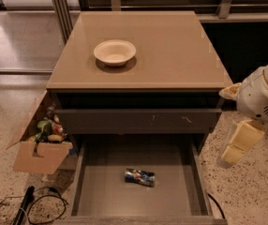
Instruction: Pick redbull can from middle drawer and place on counter
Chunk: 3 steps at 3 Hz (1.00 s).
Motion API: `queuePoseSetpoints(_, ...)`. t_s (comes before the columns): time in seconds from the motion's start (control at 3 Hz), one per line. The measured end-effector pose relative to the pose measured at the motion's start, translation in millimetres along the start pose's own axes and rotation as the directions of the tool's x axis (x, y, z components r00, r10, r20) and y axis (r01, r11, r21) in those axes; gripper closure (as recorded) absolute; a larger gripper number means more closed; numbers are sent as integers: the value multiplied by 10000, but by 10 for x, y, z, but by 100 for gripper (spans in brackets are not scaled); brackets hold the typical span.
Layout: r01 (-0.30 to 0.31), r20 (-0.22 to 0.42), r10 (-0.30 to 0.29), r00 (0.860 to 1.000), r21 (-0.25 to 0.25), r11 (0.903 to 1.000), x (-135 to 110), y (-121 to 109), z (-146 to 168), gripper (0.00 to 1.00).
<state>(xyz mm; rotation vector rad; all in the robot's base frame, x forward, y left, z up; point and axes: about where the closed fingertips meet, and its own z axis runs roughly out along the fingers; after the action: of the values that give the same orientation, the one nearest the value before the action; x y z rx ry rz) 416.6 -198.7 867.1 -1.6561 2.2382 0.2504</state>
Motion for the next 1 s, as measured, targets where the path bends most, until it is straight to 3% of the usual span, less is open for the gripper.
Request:
queuePoseSetpoints(0.33,-583,642,564,9963,290,9979,100,85,356,0)
queuePoseSetpoints(0.67,-1273,1108,1165,9870,958,9872,199,6,658,0)
queuePoseSetpoints(1.0,-1318,1290,1135,9851,1442,9807,169,-108,654,0)
